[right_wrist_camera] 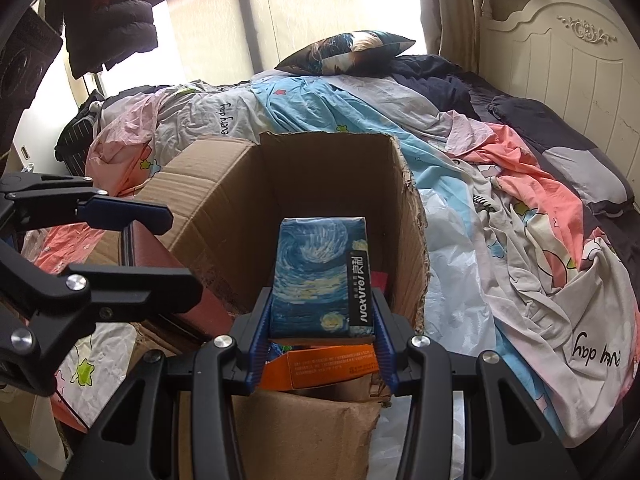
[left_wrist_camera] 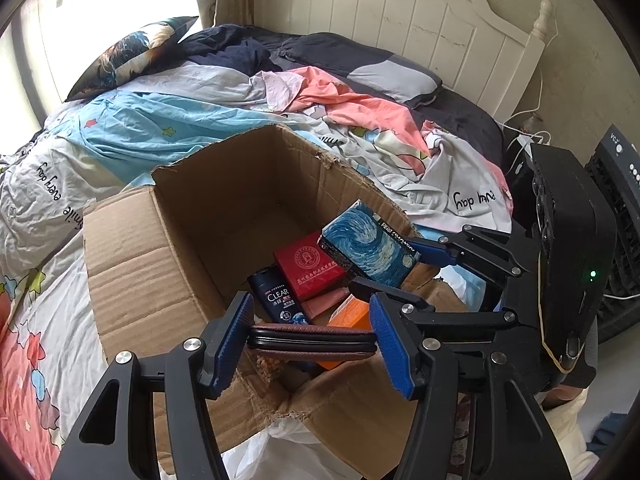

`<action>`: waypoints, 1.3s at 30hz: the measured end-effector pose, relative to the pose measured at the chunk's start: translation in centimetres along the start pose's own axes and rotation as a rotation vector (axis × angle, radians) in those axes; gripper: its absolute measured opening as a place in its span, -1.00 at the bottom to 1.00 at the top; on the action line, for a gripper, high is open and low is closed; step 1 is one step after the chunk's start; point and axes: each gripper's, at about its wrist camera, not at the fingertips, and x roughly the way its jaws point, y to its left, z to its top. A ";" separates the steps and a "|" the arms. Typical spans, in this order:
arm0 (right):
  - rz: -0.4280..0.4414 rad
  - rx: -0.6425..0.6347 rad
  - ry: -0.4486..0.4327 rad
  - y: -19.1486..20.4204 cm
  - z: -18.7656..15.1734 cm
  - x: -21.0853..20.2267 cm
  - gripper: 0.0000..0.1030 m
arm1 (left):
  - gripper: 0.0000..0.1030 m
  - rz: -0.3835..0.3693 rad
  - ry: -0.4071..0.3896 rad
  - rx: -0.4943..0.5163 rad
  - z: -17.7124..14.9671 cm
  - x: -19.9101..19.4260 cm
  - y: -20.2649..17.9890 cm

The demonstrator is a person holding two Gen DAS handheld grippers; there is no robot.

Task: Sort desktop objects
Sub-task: 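Lower the tissue pack and brown case into the box with both tools, then open both tools to release the tissue pack and brown case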

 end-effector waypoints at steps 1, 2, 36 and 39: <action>0.001 0.001 0.000 0.0 0.0 0.0 -0.18 | 0.20 -0.002 0.002 0.000 0.0 0.1 0.0; 0.002 0.002 0.001 -0.1 0.0 0.0 -0.18 | 0.20 0.000 0.003 0.000 0.0 0.1 0.0; 0.028 0.004 0.003 0.3 -0.6 -0.2 0.33 | 0.76 0.025 -0.038 -0.016 -1.6 -1.1 0.1; 0.018 -0.001 0.001 0.6 -0.7 -0.3 0.36 | 0.82 0.018 -0.050 -0.040 -1.9 -1.5 0.7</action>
